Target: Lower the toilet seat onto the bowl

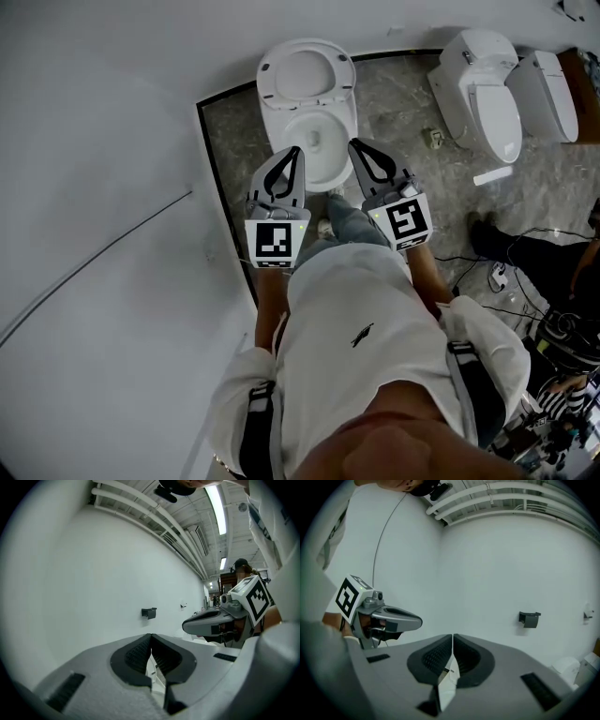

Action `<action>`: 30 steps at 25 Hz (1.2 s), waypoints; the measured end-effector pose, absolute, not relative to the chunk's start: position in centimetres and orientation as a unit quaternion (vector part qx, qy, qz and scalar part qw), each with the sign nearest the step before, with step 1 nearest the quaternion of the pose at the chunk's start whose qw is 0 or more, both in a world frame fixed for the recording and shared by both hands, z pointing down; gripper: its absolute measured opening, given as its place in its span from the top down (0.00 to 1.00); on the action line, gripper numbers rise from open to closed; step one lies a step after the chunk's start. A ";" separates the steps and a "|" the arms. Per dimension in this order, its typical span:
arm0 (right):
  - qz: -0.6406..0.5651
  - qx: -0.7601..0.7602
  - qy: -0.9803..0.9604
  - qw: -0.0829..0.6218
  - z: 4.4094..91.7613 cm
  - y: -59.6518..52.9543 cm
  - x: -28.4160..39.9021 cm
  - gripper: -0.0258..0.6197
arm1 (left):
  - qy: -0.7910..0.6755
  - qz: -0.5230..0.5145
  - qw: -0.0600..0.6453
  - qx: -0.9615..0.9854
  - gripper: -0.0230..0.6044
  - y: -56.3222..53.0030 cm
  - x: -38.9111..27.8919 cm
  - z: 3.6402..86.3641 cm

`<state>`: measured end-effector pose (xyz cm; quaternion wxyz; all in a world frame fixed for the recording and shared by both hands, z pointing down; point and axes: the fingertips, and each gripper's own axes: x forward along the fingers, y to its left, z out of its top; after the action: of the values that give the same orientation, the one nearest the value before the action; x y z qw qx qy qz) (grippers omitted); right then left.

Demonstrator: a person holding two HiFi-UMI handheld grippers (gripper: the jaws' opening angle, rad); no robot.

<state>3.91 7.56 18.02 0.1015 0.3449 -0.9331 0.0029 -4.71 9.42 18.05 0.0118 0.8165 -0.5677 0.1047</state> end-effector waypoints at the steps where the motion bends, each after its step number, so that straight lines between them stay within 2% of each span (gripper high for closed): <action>1: 0.003 0.343 -0.934 0.101 18.0 6.9 3.8 0.91 | -0.568 0.105 0.013 0.816 0.92 8.9 -4.7 18.2; 26: 0.040 0.316 -0.939 0.129 22.6 -5.6 2.8 0.91 | -0.602 0.119 0.042 0.789 0.92 -3.1 -5.9 21.1; 30: 0.039 0.310 -0.940 0.134 24.0 -7.1 2.8 0.91 | -0.602 0.137 0.028 0.786 0.92 -4.6 -6.3 22.6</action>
<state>2.78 -7.06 23.96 0.1337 0.3101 -0.9405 0.0385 -6.29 -4.58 22.57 0.0283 0.7858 -0.6023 0.1374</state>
